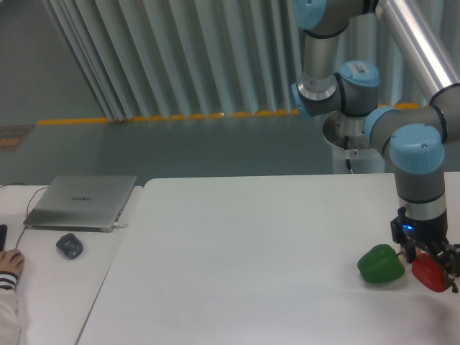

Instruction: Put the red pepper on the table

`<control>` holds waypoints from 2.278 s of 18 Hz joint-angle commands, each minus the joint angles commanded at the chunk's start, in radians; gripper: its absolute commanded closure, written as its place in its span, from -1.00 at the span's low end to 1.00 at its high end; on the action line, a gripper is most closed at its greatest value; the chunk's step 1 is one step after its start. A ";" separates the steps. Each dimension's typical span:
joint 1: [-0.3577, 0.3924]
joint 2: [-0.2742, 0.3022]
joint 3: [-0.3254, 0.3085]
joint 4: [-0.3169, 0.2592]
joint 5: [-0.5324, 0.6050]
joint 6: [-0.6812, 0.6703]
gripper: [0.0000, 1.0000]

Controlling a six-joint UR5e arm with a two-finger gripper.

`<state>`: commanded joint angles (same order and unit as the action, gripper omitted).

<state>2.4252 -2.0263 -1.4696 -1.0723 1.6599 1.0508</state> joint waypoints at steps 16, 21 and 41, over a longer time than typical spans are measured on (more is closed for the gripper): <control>-0.002 -0.034 -0.008 0.000 -0.019 -0.023 -1.00; 0.000 -0.025 0.002 0.000 -0.020 -0.017 -1.00; 0.043 0.070 0.014 -0.106 -0.042 0.649 -1.00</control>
<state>2.4682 -1.9558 -1.4557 -1.1781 1.6184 1.6996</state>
